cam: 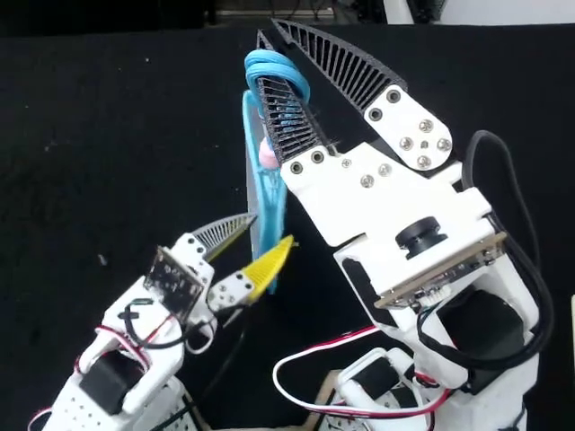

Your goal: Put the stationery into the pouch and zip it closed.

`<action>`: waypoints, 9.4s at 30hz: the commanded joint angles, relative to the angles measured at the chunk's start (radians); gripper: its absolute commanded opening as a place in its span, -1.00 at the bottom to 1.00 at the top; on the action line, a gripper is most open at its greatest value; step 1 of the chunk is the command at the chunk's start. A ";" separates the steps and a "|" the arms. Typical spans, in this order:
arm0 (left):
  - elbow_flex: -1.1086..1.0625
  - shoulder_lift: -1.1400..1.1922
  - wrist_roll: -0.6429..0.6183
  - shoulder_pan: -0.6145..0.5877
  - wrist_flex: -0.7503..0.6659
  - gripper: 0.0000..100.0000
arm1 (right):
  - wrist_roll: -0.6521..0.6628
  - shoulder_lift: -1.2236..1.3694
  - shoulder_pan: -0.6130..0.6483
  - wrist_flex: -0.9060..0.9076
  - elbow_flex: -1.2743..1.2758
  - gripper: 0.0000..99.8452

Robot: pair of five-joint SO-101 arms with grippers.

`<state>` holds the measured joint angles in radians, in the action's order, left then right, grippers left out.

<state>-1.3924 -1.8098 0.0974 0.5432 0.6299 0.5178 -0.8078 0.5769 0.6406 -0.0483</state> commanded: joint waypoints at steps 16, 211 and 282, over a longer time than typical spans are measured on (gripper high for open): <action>-0.054 0.002 0.008 -0.180 -0.141 -0.62 | 0.008 0.033 0.014 0.002 0.015 -0.98; -0.088 -0.008 0.126 -0.243 0.255 -0.94 | -0.298 -0.618 0.239 0.245 1.021 -0.90; -0.104 -0.008 0.120 -0.243 0.256 -0.94 | -0.371 -0.360 -0.269 -0.551 1.221 -0.98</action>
<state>-1.4216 -1.8328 0.2325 0.3023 0.8600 0.1573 -1.2068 0.4511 0.1680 1.1976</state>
